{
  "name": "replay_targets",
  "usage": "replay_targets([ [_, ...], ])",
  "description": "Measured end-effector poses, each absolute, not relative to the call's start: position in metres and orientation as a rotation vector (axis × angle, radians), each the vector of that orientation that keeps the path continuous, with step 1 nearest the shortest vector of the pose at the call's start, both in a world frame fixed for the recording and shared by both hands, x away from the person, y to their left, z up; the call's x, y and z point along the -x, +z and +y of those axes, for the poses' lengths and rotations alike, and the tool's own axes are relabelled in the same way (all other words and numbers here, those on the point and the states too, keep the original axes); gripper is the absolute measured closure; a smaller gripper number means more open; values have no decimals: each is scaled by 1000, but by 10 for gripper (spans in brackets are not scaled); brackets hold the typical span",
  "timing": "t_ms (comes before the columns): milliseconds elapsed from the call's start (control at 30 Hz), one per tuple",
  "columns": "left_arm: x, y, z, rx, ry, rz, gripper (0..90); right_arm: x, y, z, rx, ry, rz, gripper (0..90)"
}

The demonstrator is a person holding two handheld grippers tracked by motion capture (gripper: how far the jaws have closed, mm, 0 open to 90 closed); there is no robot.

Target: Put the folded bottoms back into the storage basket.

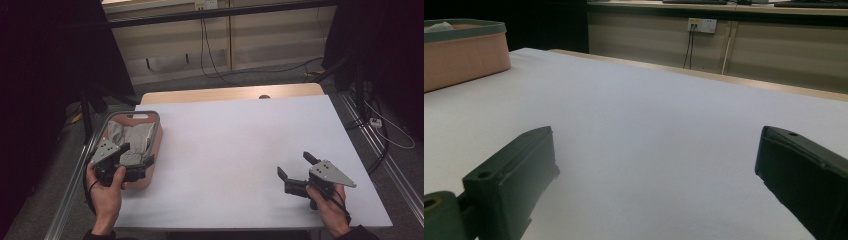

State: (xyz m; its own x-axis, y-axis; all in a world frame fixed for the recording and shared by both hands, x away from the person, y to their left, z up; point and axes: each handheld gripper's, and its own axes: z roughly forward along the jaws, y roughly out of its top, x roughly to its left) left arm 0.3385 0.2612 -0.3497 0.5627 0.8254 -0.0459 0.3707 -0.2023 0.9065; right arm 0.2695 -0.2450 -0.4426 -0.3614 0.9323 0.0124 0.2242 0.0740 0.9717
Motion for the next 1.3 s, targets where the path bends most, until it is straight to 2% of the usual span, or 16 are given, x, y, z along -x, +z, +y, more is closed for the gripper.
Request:
replay_targets([
  [300,-341,-352,242,-1819,509,955,45,-269,-442,-245,-1159,1336,1679,29],
  [567,-342,-359,220,-1850,525,927,46,-269,-443,-245,-1159,1335,1680,28],
  [767,-340,-366,201,-1887,458,866,46,-269,-443,-245,-1158,1338,1682,24],
  [1100,-347,-376,172,-1921,425,821,45,-269,-443,-245,-1162,1337,1682,24],
  [1300,-351,-386,160,-1878,410,826,45,-269,-443,-246,-1162,1339,1683,25],
])
